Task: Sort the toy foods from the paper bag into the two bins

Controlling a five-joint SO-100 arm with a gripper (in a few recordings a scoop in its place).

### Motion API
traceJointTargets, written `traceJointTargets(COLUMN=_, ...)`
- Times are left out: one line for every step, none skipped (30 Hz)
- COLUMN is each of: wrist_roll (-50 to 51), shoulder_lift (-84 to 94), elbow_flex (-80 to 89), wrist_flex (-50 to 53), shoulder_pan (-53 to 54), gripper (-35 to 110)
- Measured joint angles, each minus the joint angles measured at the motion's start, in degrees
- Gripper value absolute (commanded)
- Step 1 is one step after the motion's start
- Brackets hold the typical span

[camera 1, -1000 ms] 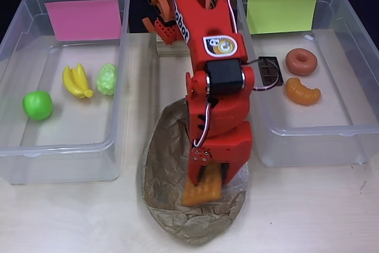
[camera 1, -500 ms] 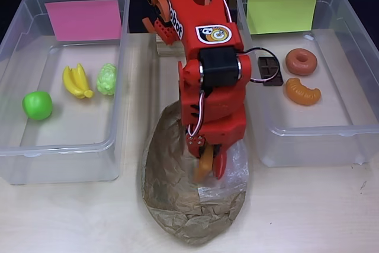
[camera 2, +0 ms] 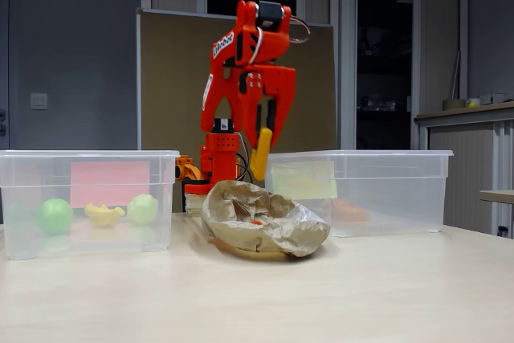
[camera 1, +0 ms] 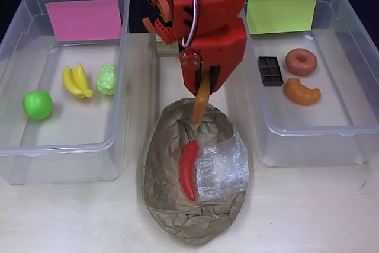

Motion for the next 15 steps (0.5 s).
traceJointTargets(wrist_roll=0.0, shoulder_lift=3.0, elbow_flex=2.2, wrist_flex=0.0, shoulder_pan=0.2, gripper=0)
traceJointTargets(wrist_roll=0.0, shoulder_lift=6.2, elbow_flex=4.3, wrist_flex=0.0, shoulder_pan=-0.1, gripper=0)
traceJointTargets(wrist_roll=0.1, shoulder_lift=9.1, elbow_flex=6.2, wrist_flex=0.0, shoulder_pan=-0.6, gripper=0)
traceJointTargets(wrist_roll=0.5, shoulder_lift=12.1, elbow_flex=7.7, wrist_flex=0.1, shoulder_pan=-1.0, gripper=0)
traceJointTargets(wrist_roll=1.1, shoulder_lift=15.0, elbow_flex=8.5, wrist_flex=0.3, shoulder_pan=-2.0, gripper=0)
traceJointTargets(wrist_roll=1.5, shoulder_lift=17.7, elbow_flex=9.4, wrist_flex=0.2, shoulder_pan=-3.3, gripper=0)
traceJointTargets(wrist_roll=2.1, shoulder_lift=20.1, elbow_flex=9.8, wrist_flex=0.6, shoulder_pan=-4.6, gripper=0)
traceJointTargets(wrist_roll=2.5, shoulder_lift=22.3, elbow_flex=9.8, wrist_flex=0.7, shoulder_pan=-6.4, gripper=0)
traceJointTargets(wrist_roll=3.4, shoulder_lift=24.4, elbow_flex=9.8, wrist_flex=0.7, shoulder_pan=-8.3, gripper=0)
traceJointTargets(wrist_roll=4.7, shoulder_lift=26.4, elbow_flex=9.8, wrist_flex=0.7, shoulder_pan=-10.5, gripper=0)
traceJointTargets(wrist_roll=6.2, shoulder_lift=27.9, elbow_flex=9.6, wrist_flex=0.8, shoulder_pan=-13.3, gripper=0)
traceJointTargets(wrist_roll=8.1, shoulder_lift=28.8, elbow_flex=9.6, wrist_flex=0.8, shoulder_pan=-15.7, gripper=0)
traceJointTargets(wrist_roll=10.4, shoulder_lift=29.4, elbow_flex=9.2, wrist_flex=0.8, shoulder_pan=-18.5, gripper=0)
traceJointTargets(wrist_roll=13.4, shoulder_lift=29.8, elbow_flex=9.1, wrist_flex=0.7, shoulder_pan=-21.4, gripper=0)
traceJointTargets(wrist_roll=16.5, shoulder_lift=30.0, elbow_flex=9.1, wrist_flex=0.5, shoulder_pan=-24.3, gripper=0)
